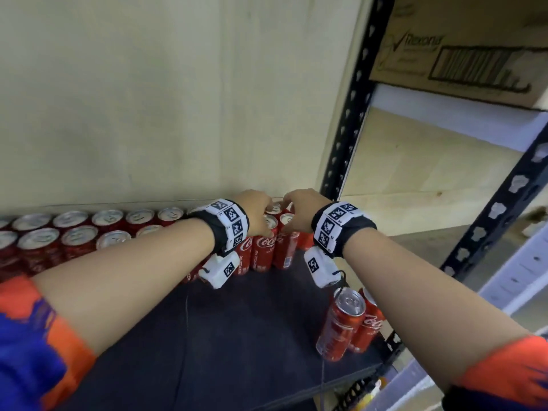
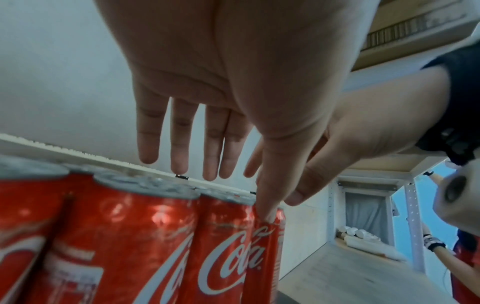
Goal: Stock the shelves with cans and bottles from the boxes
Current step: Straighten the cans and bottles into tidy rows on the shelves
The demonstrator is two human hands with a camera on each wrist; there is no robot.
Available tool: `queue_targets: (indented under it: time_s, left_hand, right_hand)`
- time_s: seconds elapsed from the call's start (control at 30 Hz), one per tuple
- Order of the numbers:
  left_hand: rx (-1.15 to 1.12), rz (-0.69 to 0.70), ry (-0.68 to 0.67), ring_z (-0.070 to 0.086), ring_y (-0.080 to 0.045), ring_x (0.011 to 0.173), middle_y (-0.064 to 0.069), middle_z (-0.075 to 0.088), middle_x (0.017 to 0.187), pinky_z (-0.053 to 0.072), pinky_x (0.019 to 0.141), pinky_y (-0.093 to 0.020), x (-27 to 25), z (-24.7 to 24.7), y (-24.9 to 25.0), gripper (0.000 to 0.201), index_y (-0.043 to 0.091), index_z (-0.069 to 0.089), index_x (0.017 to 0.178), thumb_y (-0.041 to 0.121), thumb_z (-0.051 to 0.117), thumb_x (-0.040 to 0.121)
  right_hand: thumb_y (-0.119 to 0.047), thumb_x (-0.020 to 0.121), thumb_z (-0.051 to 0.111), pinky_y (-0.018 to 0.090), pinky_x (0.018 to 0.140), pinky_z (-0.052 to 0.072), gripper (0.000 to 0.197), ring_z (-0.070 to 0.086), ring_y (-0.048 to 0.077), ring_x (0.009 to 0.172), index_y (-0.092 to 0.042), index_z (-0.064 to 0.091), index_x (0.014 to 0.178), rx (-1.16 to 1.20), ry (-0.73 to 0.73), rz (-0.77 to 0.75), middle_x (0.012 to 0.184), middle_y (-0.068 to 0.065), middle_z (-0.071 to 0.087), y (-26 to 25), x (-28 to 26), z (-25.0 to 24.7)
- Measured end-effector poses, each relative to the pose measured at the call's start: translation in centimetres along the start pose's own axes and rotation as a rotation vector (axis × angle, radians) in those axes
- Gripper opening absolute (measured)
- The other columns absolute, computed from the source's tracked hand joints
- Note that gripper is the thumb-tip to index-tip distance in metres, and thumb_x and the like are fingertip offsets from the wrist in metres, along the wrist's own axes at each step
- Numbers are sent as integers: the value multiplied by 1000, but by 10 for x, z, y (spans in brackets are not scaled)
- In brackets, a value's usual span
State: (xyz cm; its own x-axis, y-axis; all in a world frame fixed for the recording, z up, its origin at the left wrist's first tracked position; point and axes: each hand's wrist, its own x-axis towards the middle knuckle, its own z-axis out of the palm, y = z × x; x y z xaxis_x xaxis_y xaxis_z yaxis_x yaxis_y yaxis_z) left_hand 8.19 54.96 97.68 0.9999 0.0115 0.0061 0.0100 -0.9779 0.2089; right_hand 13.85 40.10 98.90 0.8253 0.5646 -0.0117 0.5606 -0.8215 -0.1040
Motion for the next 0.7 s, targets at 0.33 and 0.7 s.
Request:
queue_targets:
  time_s: [0.33,0.7]
  left_hand:
    - [204,-55,65,61,-25,108,1,65,114,48,91,-39,1,17,20,52,24,65,119,28,87,72]
    - [219,-45,1,61,-22,91,-2,63,102,47,69,-31,-6,20,37,49,16,59,100,25,92,65]
  right_hand:
    - [-22,74,83,31,69,49,44,66,29,94,-14,65,113,15,30,-33,109,9,67,22,17,16]
    - [-27,66,91,28,72,47,53,66,24,98,-15,70,113,9,-40,-93,110,4,70,30,15,17]
